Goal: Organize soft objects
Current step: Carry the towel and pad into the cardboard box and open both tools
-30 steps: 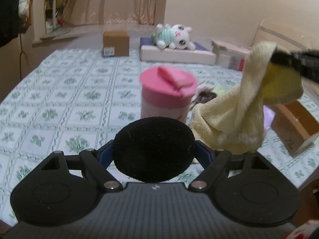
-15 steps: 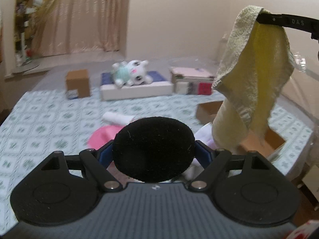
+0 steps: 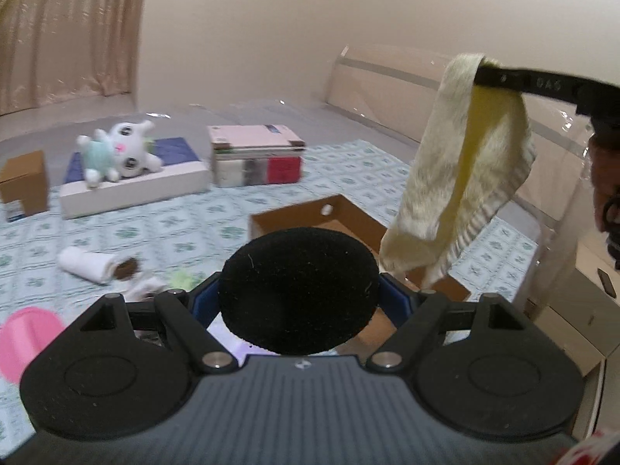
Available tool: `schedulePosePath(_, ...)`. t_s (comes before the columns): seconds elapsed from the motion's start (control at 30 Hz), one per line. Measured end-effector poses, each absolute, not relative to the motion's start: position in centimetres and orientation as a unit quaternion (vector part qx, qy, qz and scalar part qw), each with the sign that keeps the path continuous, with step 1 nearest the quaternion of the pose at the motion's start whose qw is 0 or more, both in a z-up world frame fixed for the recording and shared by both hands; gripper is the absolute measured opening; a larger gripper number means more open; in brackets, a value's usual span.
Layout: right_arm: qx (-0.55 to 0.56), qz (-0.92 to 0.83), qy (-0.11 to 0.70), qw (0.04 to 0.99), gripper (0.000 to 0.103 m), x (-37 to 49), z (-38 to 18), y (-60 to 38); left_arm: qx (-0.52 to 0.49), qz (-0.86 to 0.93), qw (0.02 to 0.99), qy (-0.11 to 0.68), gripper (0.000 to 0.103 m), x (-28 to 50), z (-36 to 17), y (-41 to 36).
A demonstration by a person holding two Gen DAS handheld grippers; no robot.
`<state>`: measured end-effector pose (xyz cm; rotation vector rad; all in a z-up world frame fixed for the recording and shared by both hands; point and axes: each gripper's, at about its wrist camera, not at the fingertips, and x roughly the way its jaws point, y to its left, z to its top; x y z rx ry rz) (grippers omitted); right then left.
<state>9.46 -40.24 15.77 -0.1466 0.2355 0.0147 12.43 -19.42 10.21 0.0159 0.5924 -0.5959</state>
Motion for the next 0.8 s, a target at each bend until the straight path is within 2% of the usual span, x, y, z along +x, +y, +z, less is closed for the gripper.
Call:
schedulePosePath(0.23,-0.021,0.002,0.188,0.982,0.006,12.0,12.4,-45.6,0.018,-0.304,0.902,0.305,0.081,14.7,8.5,-22.8)
schedulePosePath(0.5,0.01,0.009,0.296,0.955,0.008,15.7,5.3,-48.2,0.026,-0.309,0.892,0.329,0.081,16.8,6.2,-25.1)
schedulePosePath(0.53,0.015,0.015,0.313,0.95,0.01,16.2,4.2,-48.4,0.027,-0.31,0.891,0.332,0.081,17.0,6.0,-25.3)
schedulePosePath(0.57,0.022,0.021,0.328,0.944,0.02,16.4,3.2,-48.7,0.029,-0.311,0.889,0.334,0.081,17.2,5.7,-25.5)
schedulePosePath(0.6,0.029,0.025,0.335,0.941,0.038,16.2,2.5,-48.9,0.031,-0.312,0.888,0.337,0.081,17.4,5.5,-25.8)
schedulePosePath(0.67,0.041,0.028,0.337,0.94,0.061,15.7,1.6,-49.2,0.034,-0.315,0.885,0.341,0.081,17.7,5.0,-26.4)
schedulePosePath(0.8,0.082,0.013,0.324,0.942,0.063,13.0,0.9,-50.9,0.041,-0.324,0.88,0.344,0.081,18.3,4.5,-27.8)
